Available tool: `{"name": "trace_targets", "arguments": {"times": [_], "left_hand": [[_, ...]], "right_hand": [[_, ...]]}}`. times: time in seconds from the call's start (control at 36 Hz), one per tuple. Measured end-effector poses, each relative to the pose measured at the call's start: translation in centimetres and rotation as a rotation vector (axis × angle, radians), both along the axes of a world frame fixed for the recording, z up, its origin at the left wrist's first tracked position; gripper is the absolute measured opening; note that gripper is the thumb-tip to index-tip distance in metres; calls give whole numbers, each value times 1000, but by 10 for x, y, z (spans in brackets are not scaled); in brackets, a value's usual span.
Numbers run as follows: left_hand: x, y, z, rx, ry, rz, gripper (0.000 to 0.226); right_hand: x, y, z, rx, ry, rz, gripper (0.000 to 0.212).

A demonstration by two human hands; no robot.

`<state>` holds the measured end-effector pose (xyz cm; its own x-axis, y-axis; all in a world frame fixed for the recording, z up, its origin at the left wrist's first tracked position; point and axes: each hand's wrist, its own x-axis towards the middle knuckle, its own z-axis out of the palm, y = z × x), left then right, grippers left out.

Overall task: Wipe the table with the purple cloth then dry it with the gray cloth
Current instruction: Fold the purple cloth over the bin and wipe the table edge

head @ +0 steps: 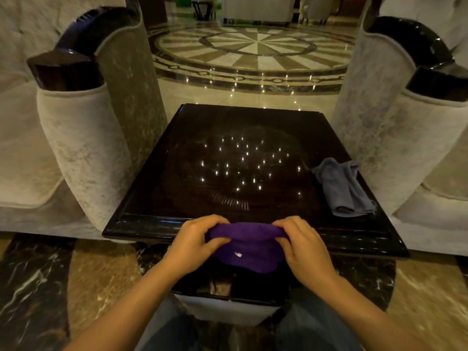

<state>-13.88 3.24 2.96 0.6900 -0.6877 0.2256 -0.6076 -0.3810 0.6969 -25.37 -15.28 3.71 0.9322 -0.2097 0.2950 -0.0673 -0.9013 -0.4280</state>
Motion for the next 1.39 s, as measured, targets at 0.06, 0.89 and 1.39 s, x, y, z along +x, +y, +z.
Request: {"name": "trace_targets", "arguments": {"times": [0.06, 0.89, 1.39], "left_hand": [[1, 0, 1, 37, -32, -8, 22], [2, -7, 5, 110, -252, 35, 20], [7, -9, -6, 153, -138, 100, 19]], "right_hand": [[0, 1, -1, -42, -3, 8, 24], [1, 0, 2, -140, -61, -59, 22], [15, -3, -9, -60, 38, -62, 26]]}}
